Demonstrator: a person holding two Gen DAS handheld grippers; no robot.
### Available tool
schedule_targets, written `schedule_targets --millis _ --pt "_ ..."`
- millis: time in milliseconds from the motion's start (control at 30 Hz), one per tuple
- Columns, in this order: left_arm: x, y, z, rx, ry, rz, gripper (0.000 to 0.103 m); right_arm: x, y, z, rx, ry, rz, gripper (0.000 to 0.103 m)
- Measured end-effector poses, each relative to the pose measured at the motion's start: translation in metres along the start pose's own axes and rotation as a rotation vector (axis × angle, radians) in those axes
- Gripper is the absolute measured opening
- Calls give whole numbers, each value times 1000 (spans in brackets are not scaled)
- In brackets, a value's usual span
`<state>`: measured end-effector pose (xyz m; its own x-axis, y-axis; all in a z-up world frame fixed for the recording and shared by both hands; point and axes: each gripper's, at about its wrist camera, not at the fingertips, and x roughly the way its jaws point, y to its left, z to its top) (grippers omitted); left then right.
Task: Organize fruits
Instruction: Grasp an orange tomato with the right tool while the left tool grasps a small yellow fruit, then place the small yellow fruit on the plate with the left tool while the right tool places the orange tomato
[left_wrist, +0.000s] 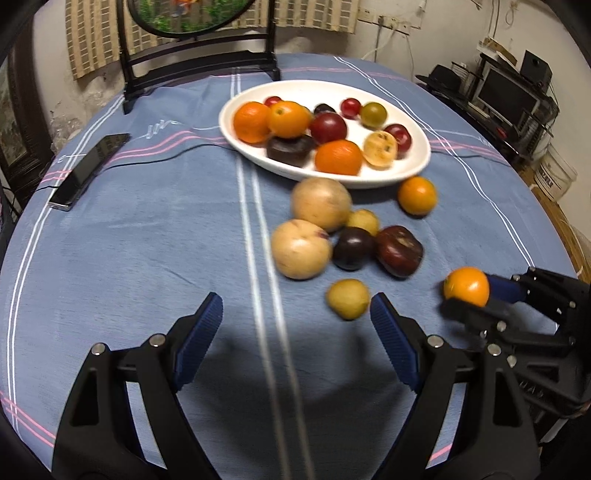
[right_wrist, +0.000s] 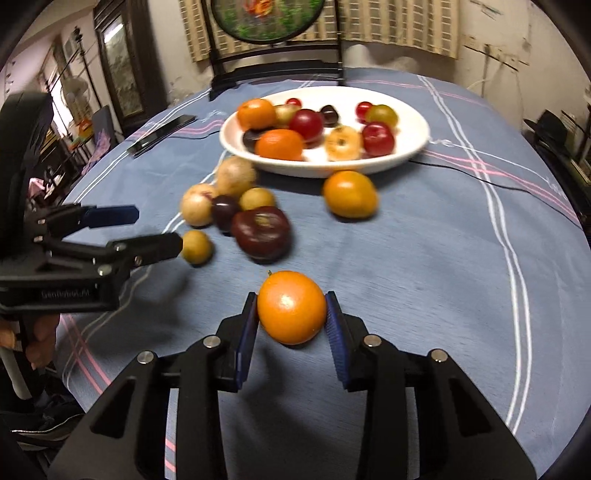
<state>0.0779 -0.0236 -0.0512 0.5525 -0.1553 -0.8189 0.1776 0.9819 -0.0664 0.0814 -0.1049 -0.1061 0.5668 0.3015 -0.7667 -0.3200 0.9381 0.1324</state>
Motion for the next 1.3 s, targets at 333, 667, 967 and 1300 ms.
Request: schedule_targets --millis 333,667,967,1300 --pt "15 -30 3 26 29 8 75 -13 -19 -9 38 -36 18 37" --pt "26 -34 4 37 44 0 27 -15 -26 -9 55 -45 26 37" --pt "-3 -25 11 46 -33 4 27 -22 -26 -1 54 -68 16 37" --pt "-26 -5 60 26 -122 -17 27 -39 -25 47 33 -166 2 37"
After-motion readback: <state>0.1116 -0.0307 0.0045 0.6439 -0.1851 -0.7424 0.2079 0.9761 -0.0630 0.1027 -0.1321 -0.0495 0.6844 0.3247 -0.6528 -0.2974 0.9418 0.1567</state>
